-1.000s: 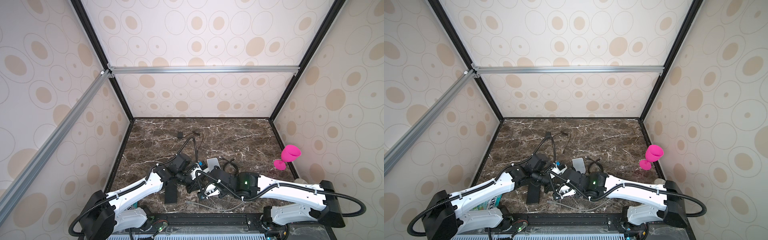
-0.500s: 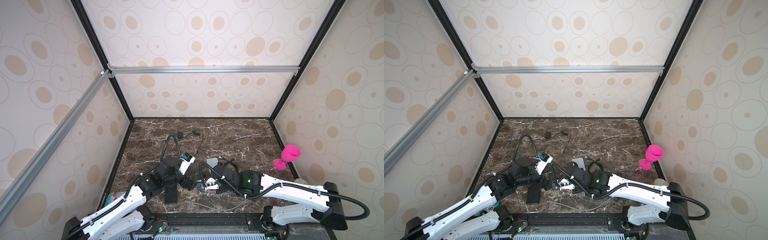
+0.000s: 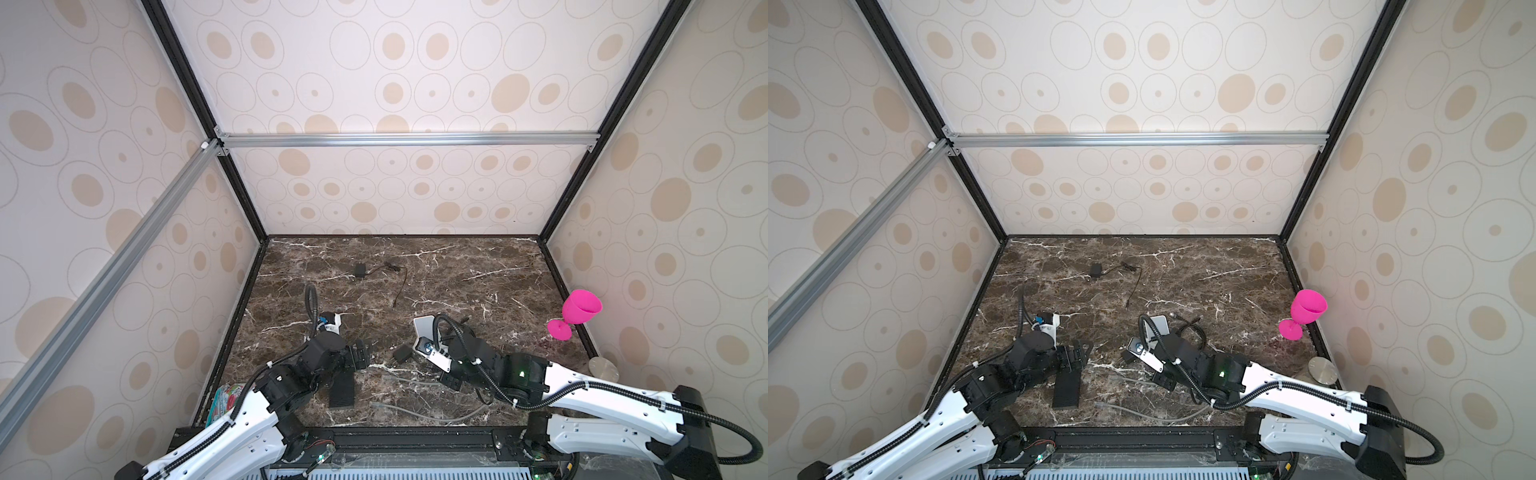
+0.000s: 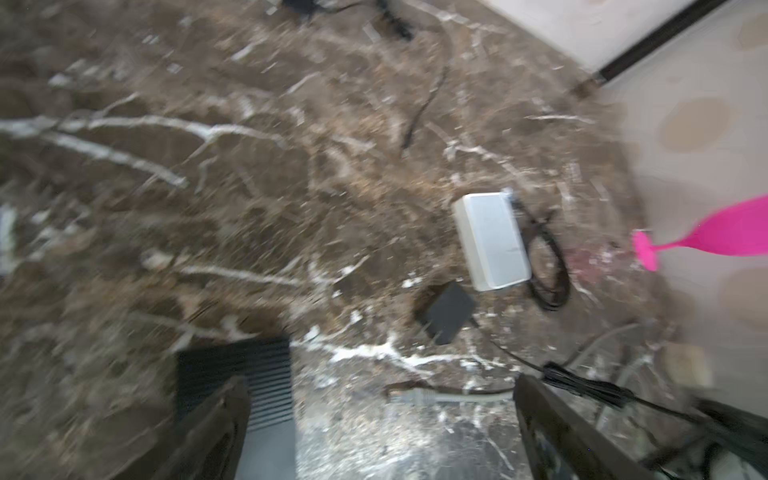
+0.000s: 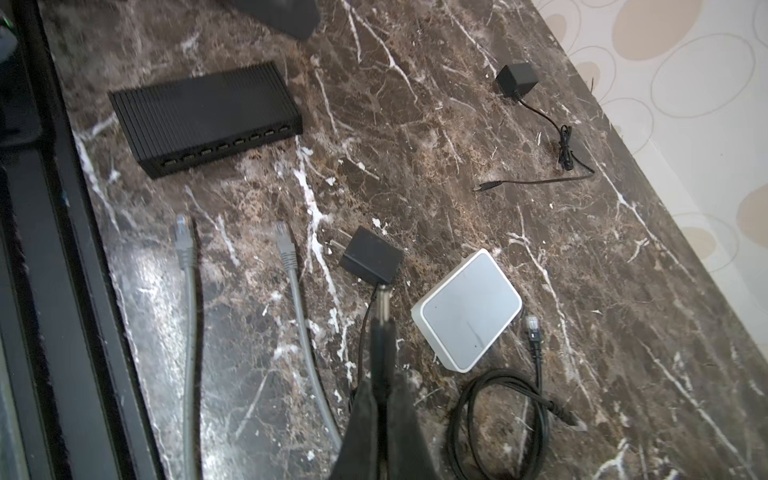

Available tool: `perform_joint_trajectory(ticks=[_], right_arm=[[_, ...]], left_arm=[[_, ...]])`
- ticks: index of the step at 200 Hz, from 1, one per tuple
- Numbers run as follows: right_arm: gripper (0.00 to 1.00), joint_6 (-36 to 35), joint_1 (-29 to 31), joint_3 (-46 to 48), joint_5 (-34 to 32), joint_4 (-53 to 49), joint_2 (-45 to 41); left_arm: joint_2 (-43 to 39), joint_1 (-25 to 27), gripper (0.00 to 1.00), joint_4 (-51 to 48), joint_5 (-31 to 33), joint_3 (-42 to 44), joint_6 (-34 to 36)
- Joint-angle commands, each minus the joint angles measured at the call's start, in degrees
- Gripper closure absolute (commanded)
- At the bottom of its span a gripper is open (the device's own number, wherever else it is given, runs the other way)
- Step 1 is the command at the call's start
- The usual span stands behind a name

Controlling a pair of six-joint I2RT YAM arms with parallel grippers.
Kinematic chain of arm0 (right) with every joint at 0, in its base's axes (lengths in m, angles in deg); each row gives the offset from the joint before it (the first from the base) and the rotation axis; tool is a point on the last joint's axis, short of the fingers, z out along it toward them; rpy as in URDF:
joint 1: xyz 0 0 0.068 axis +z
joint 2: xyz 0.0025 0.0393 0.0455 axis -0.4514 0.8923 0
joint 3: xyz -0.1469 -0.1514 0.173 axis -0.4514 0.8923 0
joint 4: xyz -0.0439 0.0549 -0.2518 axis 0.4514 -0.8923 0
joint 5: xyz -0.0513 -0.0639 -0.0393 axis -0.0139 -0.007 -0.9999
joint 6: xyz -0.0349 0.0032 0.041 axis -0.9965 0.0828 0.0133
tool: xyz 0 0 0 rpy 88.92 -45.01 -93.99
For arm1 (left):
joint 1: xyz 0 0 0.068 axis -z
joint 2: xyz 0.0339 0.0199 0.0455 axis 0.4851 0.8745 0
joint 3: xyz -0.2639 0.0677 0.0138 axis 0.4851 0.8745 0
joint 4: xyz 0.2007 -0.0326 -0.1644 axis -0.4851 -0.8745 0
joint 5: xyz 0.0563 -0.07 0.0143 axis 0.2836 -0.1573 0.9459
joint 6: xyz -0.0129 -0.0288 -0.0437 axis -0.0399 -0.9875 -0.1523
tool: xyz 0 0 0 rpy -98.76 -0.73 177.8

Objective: Insert the plug into the switch port

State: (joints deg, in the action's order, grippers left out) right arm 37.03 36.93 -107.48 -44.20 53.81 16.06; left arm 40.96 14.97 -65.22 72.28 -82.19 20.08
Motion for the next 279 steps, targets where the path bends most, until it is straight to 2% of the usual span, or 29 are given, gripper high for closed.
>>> perform_joint_trajectory(ticks=[1, 23, 49, 82, 144, 176, 204, 218, 242, 260, 279], right_arm=[[1.00, 6.1, -0.3, 1.8, 0.0, 3.4, -1.4], [1.00, 6.5, -0.3, 2.8, -0.3, 3.1, -2.5], [1.00, 6.7, -0.3, 3.7, 0.6, 3.6, -3.5], [1.00, 6.8, -0.2, 4.4, 0.4, 3.7, -4.1], [1.00, 7.2, -0.2, 4.9, 0.7, 3.6, -4.4], [1.00, 7.8, -0.3, 5.3, 1.1, 4.2, -4.3], [1.00, 8.1, -0.3, 4.9, 1.4, 3.9, -3.9], [1.00, 8.0, -0.2, 4.9, 1.4, 3.9, -3.9], [1.00, 8.2, -0.2, 4.9, 1.2, 3.9, -4.0], [1.00, 8.2, -0.3, 4.5, 1.3, 3.5, -4.1], [1.00, 8.0, -0.2, 4.3, 1.4, 3.0, -4.3]], left_arm=[[6.7, -0.3, 0.02, -10.6, 7.2, -1.4, -8.8], [12.8, -0.2, 0.02, -12.3, 7.5, -1.8, -10.2], [16.1, -0.1, 0.02, -12.3, 8.1, -1.3, -10.9], [17.4, 0.0, 0.02, -9.0, 6.6, 0.8, -10.6], [17.4, 0.1, 0.08, -3.4, 3.8, 4.7, -9.0], [20.2, 0.1, 0.13, -2.0, 4.3, 5.5, -8.8], [23.1, 0.3, 0.23, -0.1, 4.4, 5.8, -7.9], [22.7, 0.4, 0.30, 1.3, 4.8, 5.8, -6.4], [17.3, 0.4, 0.31, 4.4, 5.1, 5.1, -1.7], [11.1, 0.4, 0.31, 7.9, 3.0, 2.3, 7.0], [4.8, 0.3, 0.39, 11.6, -1.7, -2.2, 18.9]])
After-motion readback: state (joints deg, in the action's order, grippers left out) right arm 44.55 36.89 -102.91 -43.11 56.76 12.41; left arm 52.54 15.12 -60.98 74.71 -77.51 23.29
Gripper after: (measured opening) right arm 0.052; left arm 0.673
